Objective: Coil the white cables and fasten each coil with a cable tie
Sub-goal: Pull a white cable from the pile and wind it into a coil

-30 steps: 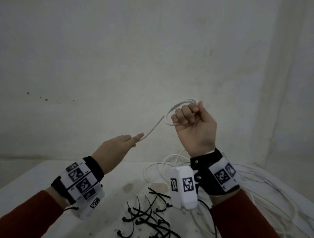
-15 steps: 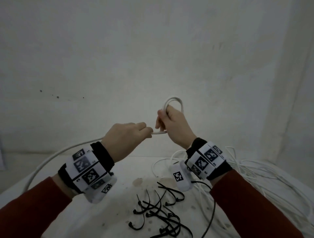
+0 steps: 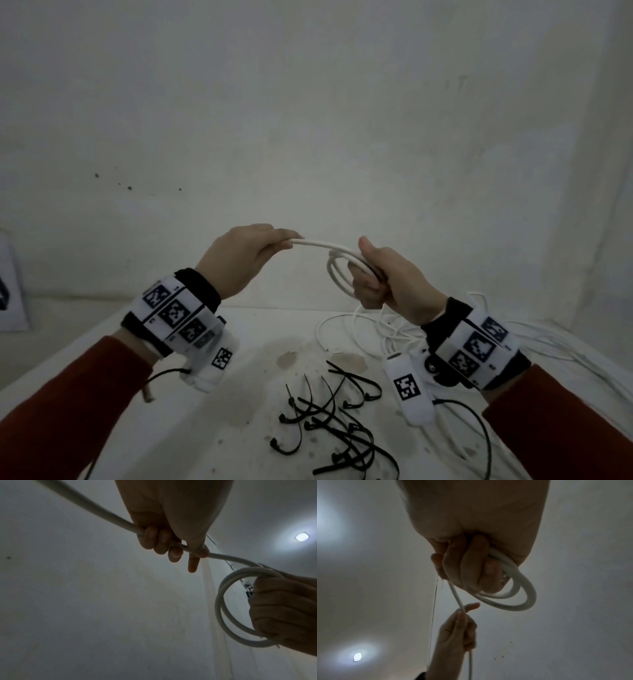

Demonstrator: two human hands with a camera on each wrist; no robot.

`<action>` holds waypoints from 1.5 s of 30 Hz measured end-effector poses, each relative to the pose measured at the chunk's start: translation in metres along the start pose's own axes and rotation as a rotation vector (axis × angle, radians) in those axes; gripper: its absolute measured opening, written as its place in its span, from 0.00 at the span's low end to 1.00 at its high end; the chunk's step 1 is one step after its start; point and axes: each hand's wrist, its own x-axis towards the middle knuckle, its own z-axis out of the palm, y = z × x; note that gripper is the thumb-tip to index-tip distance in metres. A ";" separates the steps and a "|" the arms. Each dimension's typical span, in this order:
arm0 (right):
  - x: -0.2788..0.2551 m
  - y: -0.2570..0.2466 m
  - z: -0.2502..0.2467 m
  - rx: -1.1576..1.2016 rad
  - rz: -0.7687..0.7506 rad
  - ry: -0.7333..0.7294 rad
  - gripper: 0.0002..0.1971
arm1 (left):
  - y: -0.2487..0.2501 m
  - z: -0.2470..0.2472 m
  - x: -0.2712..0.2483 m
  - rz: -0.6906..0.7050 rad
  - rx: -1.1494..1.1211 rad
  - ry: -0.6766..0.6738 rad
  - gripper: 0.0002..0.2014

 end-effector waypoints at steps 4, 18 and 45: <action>-0.003 -0.005 0.002 0.335 -0.016 -0.055 0.27 | 0.012 0.019 0.005 -0.086 -0.174 0.049 0.23; -0.009 -0.025 -0.025 0.684 -0.378 0.337 0.14 | 0.033 0.048 -0.030 -0.122 0.348 -0.340 0.35; -0.016 -0.007 0.019 -0.166 0.028 -0.031 0.32 | 0.057 0.006 0.000 0.077 -0.128 0.079 0.15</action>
